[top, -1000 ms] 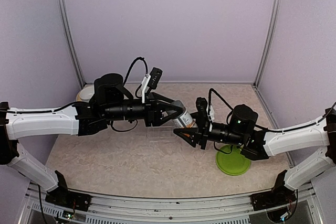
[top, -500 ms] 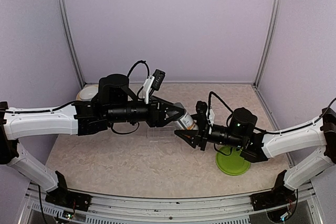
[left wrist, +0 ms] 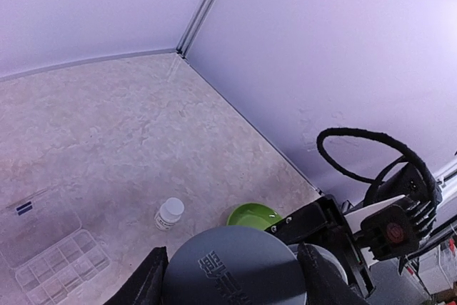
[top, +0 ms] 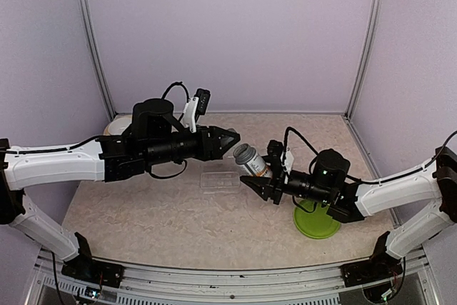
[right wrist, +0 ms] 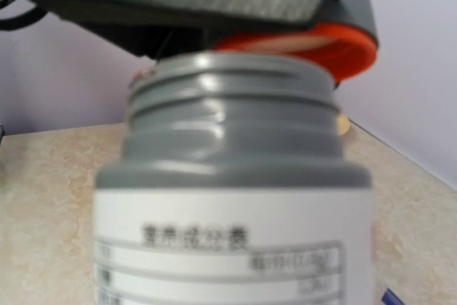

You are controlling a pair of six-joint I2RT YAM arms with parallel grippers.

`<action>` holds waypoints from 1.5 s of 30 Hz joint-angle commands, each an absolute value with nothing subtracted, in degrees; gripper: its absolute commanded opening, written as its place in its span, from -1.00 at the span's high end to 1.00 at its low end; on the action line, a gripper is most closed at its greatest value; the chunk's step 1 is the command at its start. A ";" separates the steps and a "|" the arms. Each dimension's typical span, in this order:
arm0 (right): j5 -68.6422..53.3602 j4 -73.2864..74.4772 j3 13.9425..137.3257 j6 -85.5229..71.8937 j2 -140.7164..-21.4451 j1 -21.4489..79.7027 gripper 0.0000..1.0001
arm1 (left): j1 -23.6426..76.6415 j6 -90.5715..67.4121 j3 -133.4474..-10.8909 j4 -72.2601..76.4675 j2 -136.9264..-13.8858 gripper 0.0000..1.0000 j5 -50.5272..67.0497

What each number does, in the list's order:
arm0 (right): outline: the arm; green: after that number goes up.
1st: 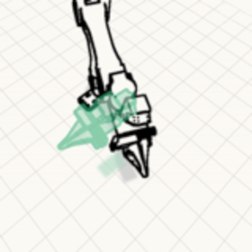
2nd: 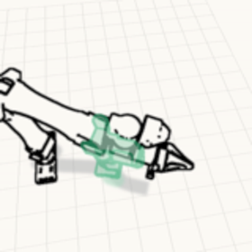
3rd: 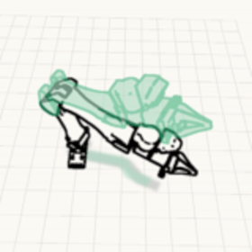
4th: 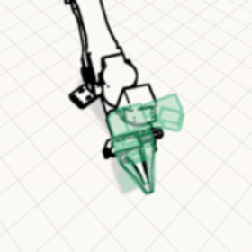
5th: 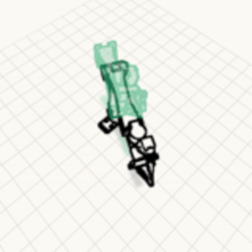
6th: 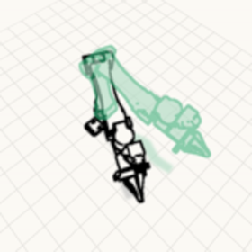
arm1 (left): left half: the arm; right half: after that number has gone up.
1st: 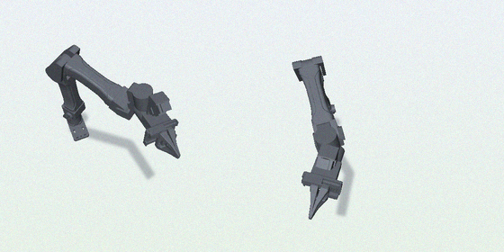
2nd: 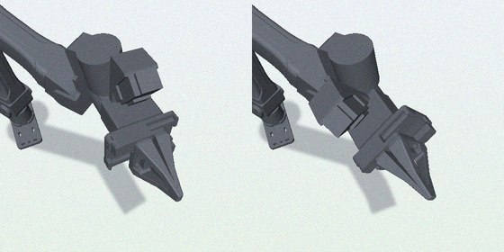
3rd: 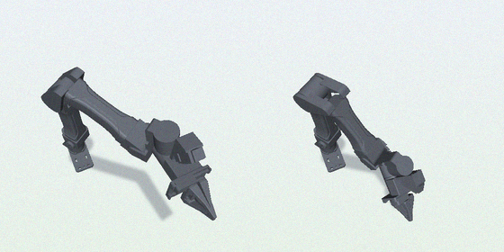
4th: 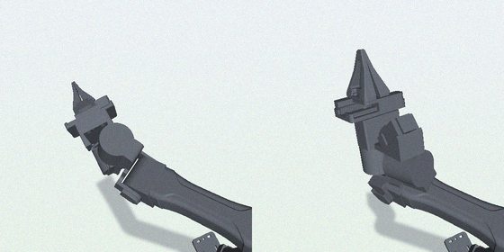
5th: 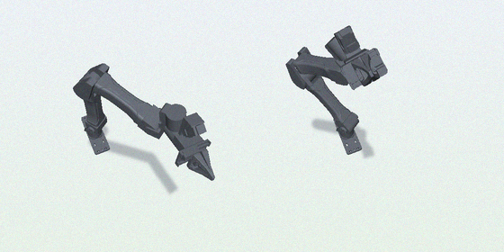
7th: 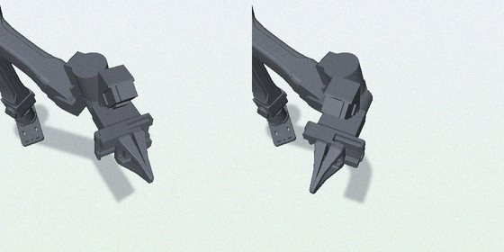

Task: Sort the pills into containers
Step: Place the lid of the pill bottle at the center of the board.

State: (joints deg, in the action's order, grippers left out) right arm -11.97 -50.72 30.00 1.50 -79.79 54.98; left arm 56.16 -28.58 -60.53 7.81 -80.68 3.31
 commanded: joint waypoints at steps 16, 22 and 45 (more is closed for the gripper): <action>-11.25 -54.33 27.78 0.91 -77.38 54.69 1.00 | 50.73 -24.12 -56.70 3.18 -75.27 0.39 -14.45; -11.58 -54.62 26.96 0.10 -76.61 54.69 1.00 | 46.43 -23.69 -52.26 3.74 -74.84 0.39 -16.45; -12.75 -54.90 25.96 -0.87 -75.79 54.79 1.00 | 38.24 -21.92 -44.46 9.26 -83.49 0.39 -25.23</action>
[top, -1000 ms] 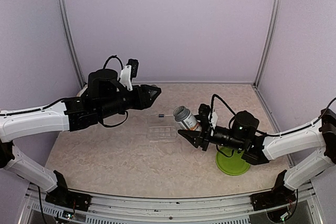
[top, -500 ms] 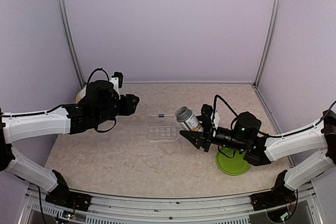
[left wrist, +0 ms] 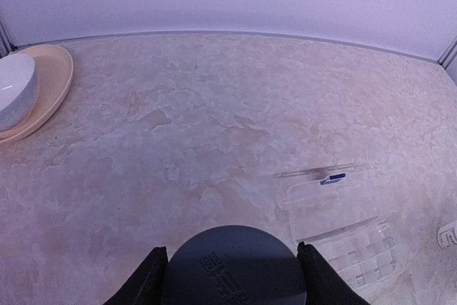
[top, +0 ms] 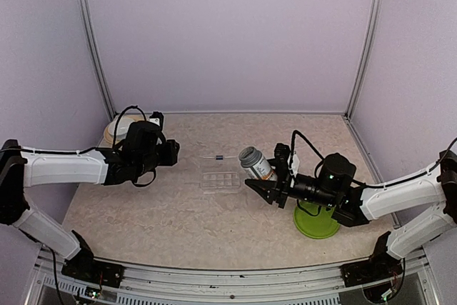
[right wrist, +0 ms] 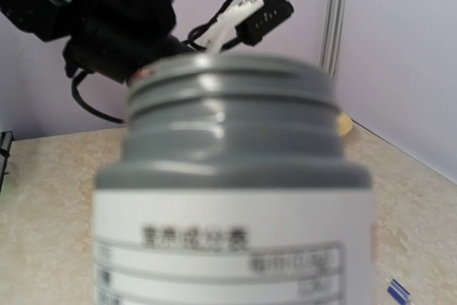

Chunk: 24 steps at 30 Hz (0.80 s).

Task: Sort the pills into containers
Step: Place the lid of the pill bottle at the center of the board.

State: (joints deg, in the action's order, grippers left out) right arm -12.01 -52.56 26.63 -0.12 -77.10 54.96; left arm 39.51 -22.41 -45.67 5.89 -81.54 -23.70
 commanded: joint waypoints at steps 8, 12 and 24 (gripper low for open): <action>-12.61 -55.02 25.69 -0.80 -75.73 54.75 1.00 | 36.50 -22.80 -42.99 12.39 -87.48 0.38 -24.35; -12.68 -55.02 25.70 -0.86 -75.93 54.74 1.00 | 35.28 -23.22 -42.74 13.49 -89.44 0.38 -23.66; -12.66 -55.55 25.57 -1.05 -76.59 54.76 1.00 | 33.52 -23.91 -42.89 16.40 -95.89 0.38 -22.86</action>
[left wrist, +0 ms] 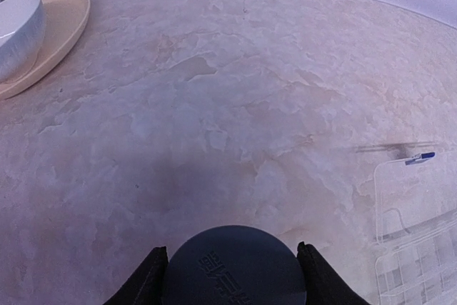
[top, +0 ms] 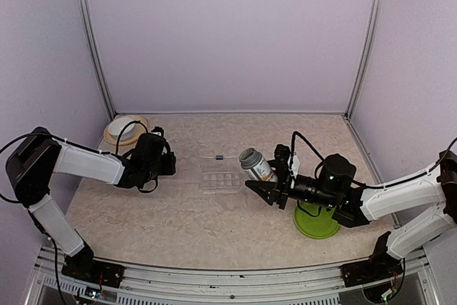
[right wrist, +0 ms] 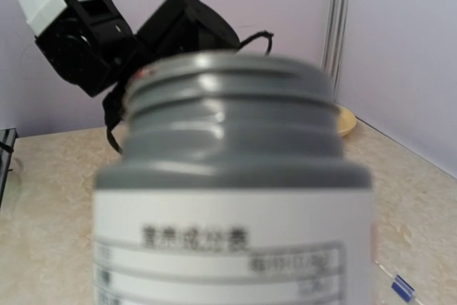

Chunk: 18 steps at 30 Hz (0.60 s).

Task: Sort the pills into containers
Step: Place the lid of the pill bottle at the center of the board.

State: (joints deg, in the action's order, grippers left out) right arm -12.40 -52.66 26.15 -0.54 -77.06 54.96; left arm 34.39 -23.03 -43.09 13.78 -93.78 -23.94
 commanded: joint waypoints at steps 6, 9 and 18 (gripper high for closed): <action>-12.61 -55.64 25.52 -0.97 -76.81 54.74 1.00 | 32.74 -24.76 -42.80 18.11 -98.84 0.38 -21.86; -12.66 -55.70 25.50 -1.05 -76.97 54.76 1.00 | 32.37 -24.99 -42.64 18.75 -100.12 0.38 -21.54; -12.76 -56.23 25.48 -1.32 -77.67 54.70 1.00 | 31.82 -25.35 -42.32 19.85 -102.49 0.38 -20.92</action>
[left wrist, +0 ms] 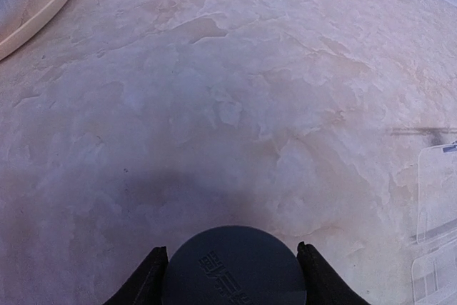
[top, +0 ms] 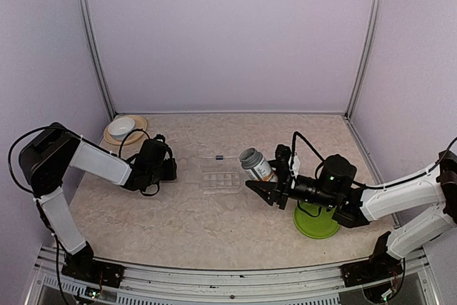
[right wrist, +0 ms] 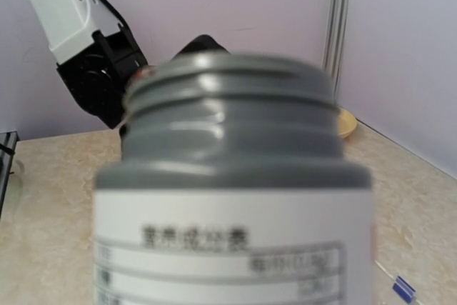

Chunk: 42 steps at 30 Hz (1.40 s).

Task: Sort the pills into containers
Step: Place the lid of the pill bottle at the center of the board.

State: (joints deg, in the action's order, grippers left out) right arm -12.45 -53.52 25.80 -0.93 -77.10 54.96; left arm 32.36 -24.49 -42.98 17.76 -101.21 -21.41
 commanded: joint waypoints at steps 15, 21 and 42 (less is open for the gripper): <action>-12.90 -55.31 26.26 -0.97 -77.78 54.71 1.00 | 31.33 -25.51 -42.10 20.44 -104.19 0.38 -20.48; -13.27 -55.03 26.53 -0.97 -77.87 54.72 1.00 | 31.16 -25.49 -41.99 20.67 -104.80 0.38 -20.54; -13.14 -55.28 26.33 -1.16 -77.96 54.73 1.00 | 30.96 -25.60 -41.50 20.73 -104.64 0.02 -20.04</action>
